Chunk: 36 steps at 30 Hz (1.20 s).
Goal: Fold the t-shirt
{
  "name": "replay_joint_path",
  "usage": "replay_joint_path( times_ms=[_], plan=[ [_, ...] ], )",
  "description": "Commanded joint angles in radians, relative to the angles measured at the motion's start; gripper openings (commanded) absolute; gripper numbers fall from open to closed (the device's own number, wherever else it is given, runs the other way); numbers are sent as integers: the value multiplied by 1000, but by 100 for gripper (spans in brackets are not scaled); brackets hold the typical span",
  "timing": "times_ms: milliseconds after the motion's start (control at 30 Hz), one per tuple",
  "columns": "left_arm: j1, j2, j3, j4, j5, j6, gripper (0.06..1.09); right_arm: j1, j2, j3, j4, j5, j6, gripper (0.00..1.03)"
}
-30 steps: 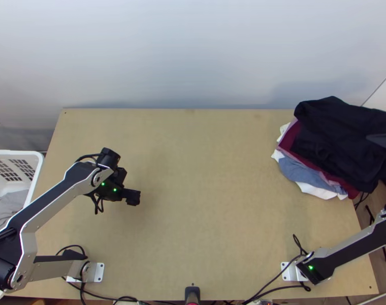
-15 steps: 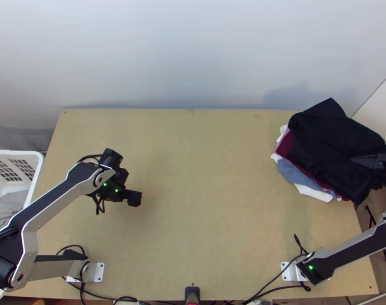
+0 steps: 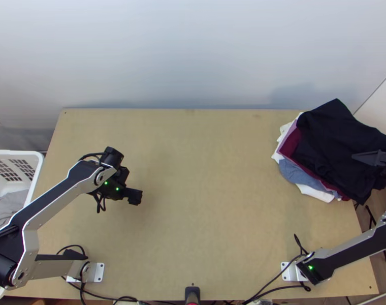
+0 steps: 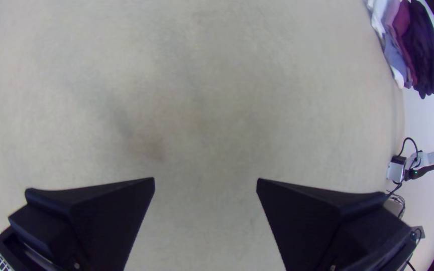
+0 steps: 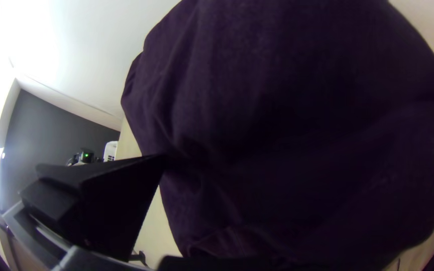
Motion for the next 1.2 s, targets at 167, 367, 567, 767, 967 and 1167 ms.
replay_joint_path(
  times_ms=[167, 367, 567, 767, 967, 1167],
  plan=[
    [-7, -8, -10, -2, -7, 11, 105, -5, -112, -3, -9, 2, 26, 97],
    [-8, -25, -19, -7, -9, 20, 105, -5, -190, -34, -11, 2, 33, 97],
    [-8, -40, -23, -8, -7, 30, 105, -46, -207, -54, -11, 2, 33, 97],
    [-16, -50, -30, -14, -9, 34, 105, -97, -195, -72, -9, 11, 12, 97],
    [-16, -77, -50, -22, -9, 39, 105, -129, -213, -45, -9, 11, 6, 97],
    [-19, -82, -45, -20, -7, 39, 105, -183, -253, -25, -9, 11, 9, 97]
  ],
)
